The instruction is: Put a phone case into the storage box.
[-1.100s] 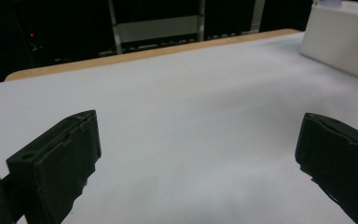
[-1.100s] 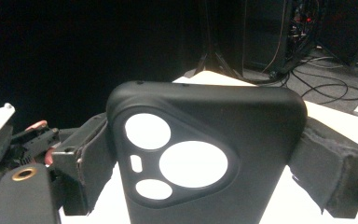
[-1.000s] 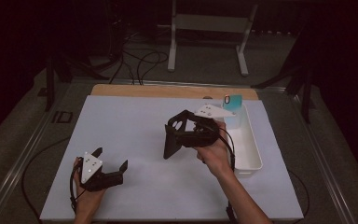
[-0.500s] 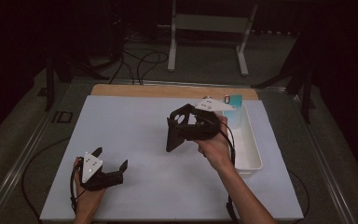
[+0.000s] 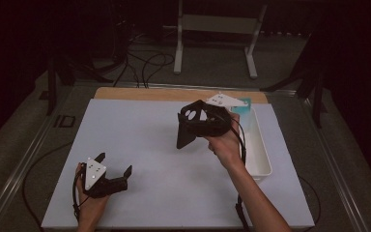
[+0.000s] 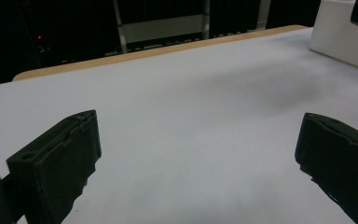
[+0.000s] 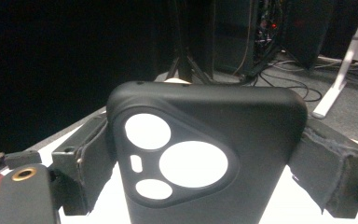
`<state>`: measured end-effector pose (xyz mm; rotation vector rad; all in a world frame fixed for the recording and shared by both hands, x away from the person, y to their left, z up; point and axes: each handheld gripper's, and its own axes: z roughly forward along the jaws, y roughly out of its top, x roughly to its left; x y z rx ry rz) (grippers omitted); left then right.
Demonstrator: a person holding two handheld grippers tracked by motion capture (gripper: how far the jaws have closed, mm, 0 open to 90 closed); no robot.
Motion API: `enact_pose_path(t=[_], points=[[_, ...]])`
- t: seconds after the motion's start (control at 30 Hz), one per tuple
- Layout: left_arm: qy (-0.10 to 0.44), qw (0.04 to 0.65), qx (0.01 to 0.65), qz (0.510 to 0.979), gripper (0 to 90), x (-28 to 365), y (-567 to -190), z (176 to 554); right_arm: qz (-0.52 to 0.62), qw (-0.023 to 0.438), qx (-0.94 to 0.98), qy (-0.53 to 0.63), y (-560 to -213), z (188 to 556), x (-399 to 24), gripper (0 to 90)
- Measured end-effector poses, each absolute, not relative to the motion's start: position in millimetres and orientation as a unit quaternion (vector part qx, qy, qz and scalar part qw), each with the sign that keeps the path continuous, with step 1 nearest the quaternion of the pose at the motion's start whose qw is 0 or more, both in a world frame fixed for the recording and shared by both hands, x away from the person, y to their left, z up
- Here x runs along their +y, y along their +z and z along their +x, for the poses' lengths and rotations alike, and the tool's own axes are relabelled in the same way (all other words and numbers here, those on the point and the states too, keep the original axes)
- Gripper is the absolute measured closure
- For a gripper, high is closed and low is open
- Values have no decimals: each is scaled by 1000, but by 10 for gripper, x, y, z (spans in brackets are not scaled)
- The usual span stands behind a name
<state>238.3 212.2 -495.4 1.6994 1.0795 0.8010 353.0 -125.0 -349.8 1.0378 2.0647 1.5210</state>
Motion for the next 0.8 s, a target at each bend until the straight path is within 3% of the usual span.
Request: enact_pose_path(t=[0.8], points=[[326, 469, 441, 693, 7, 2110, -4960, 2383, 391, 218, 726, 522, -3430, 3795, -1384, 138]])
